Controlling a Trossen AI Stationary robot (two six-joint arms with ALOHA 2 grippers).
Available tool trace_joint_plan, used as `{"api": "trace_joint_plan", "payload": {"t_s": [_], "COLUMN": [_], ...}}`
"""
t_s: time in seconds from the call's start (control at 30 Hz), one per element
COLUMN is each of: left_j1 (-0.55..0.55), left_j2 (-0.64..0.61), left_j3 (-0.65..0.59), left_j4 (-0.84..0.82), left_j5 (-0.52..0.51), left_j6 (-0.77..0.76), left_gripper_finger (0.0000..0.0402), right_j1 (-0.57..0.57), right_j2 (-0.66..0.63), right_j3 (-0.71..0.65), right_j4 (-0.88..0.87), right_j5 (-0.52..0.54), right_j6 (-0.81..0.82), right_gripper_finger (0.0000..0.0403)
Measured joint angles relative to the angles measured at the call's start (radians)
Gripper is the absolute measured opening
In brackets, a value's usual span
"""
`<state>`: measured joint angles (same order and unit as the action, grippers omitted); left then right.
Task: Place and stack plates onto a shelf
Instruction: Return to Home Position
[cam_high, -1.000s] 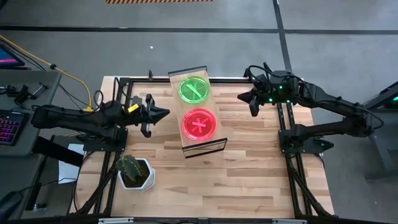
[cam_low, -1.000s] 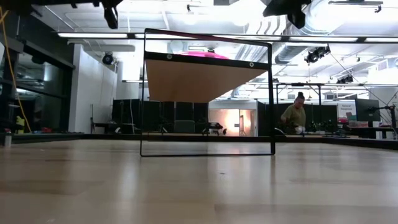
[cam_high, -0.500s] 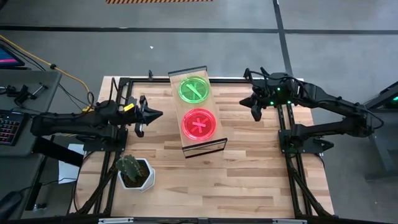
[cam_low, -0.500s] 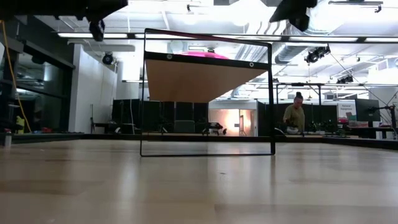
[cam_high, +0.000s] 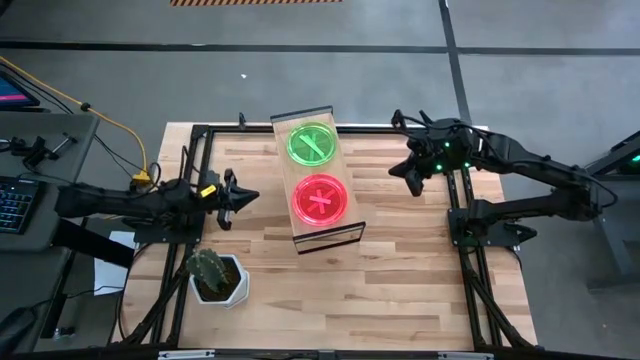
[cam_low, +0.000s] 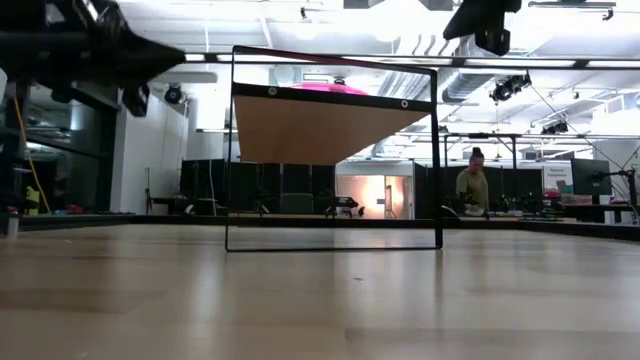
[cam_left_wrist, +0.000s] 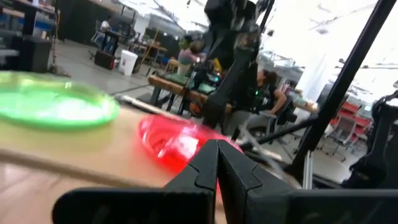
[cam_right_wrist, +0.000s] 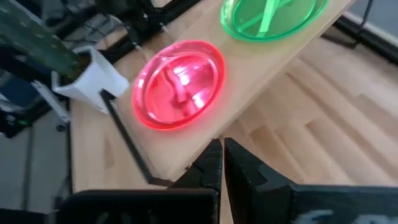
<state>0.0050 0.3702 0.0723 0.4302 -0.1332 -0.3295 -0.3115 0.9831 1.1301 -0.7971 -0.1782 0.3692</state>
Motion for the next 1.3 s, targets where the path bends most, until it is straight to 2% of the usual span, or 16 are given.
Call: {"api": "trace_joint_plan", "payload": {"t_s": [0.1,0.27,0.53,0.63,0.77,0.97,1.17,1.3], "left_j1": [0.004,0.016,0.023,0.023,0.023,0.023,0.023,0.023], "left_j2": [-0.044,-0.102,-0.115,-0.114,-0.114,-0.114,-0.114,-0.113], "left_j3": [-0.056,-0.059,-0.059,-0.059,-0.059,-0.059,-0.059,-0.059], "left_j4": [0.034,-0.046,-0.073,-0.074,-0.074,-0.08,-0.085,-0.09], "left_j5": [0.0,0.018,0.051,0.05,0.042,0.041,0.041,0.038], "left_j6": [0.0,0.0,0.061,0.08,0.073,0.073,0.072,0.071], "left_gripper_finger": [0.0,0.0,0.0,0.0,0.0,0.0001,0.0001,0.0001], "right_j1": [0.0,0.008,0.156,0.212,0.267,0.286,0.286,0.286], "right_j2": [-0.017,-0.077,-0.199,-0.282,-0.449,-0.719,-0.96,-0.972], "right_j3": [0.0,0.0,-0.014,-0.127,-0.381,-0.688,-0.858,-0.902], "right_j4": [0.0,0.0,0.019,0.118,0.303,0.481,0.551,0.584], "right_j5": [-0.025,-0.025,0.116,0.133,0.133,0.133,0.134,0.122], "right_j6": [0.054,0.123,0.099,0.1,0.15,0.147,0.123,0.084], "right_gripper_finger": [0.0,0.0,0.0,0.0,0.0,0.0,0.0,0.0]}}
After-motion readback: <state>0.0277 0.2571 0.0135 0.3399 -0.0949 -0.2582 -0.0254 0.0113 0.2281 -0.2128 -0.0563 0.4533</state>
